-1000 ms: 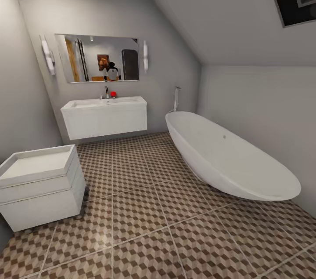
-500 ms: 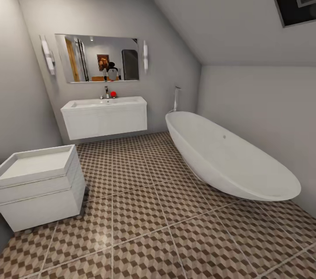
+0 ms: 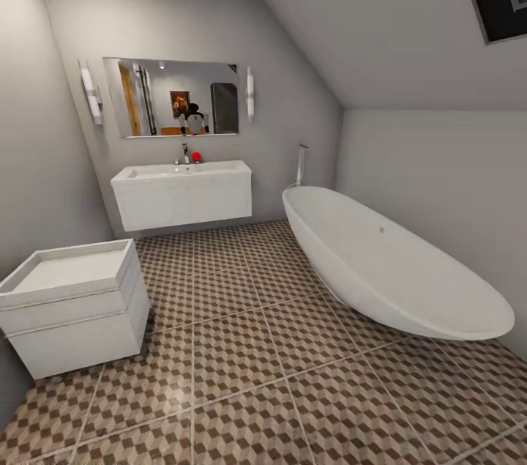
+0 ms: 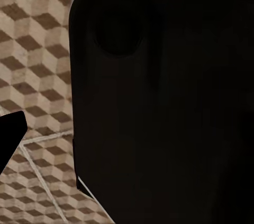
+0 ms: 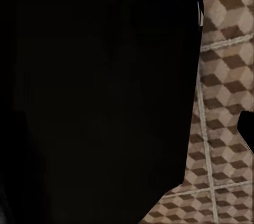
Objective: Take the four mousetraps from the cabinet in the bathroom and place them on the bathroom floor. Make sure all four end up on the same floor surface, and ensure that at least two of them are either under or directly next to the same bathroom sink.
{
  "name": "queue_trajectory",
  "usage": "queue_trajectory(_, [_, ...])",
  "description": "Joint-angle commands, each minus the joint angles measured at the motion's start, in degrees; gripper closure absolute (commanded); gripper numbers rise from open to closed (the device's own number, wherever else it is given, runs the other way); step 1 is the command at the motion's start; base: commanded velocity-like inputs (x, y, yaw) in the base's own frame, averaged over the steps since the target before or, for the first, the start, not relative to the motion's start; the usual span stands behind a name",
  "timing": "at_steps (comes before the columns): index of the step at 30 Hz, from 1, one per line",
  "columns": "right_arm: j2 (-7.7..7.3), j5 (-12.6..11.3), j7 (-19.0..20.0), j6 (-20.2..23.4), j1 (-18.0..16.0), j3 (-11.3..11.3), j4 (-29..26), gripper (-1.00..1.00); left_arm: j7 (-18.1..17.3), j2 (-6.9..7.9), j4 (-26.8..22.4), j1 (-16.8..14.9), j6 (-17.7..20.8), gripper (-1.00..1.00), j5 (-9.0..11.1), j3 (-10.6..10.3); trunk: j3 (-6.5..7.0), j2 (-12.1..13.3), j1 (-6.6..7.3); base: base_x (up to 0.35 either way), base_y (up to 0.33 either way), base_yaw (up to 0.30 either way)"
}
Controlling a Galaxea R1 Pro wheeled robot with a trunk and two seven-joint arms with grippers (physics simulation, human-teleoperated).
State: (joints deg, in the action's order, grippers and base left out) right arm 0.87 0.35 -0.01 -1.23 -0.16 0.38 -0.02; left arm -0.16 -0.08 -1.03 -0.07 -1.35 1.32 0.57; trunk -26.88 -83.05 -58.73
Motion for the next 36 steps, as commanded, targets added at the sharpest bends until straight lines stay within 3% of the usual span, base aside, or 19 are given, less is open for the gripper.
queue_trajectory(1, [0.02, 0.06, -0.02, -0.23, -0.02, 0.03, 0.02, -1.0, -0.02, -0.01, -0.02, -0.01, -0.13, -1.0, 0.15, 0.04, -0.05, -0.03, 0.0, 0.0, 0.0, 0.22])
queue_trajectory(36, [0.1, 0.17, -0.14, -0.78, -0.02, 0.06, 0.02, -1.0, -0.02, -0.01, -0.02, 0.01, -0.14, -1.0, 0.17, 0.04, -0.05, -0.03, 0.0, 0.0, 0.0, 0.274])
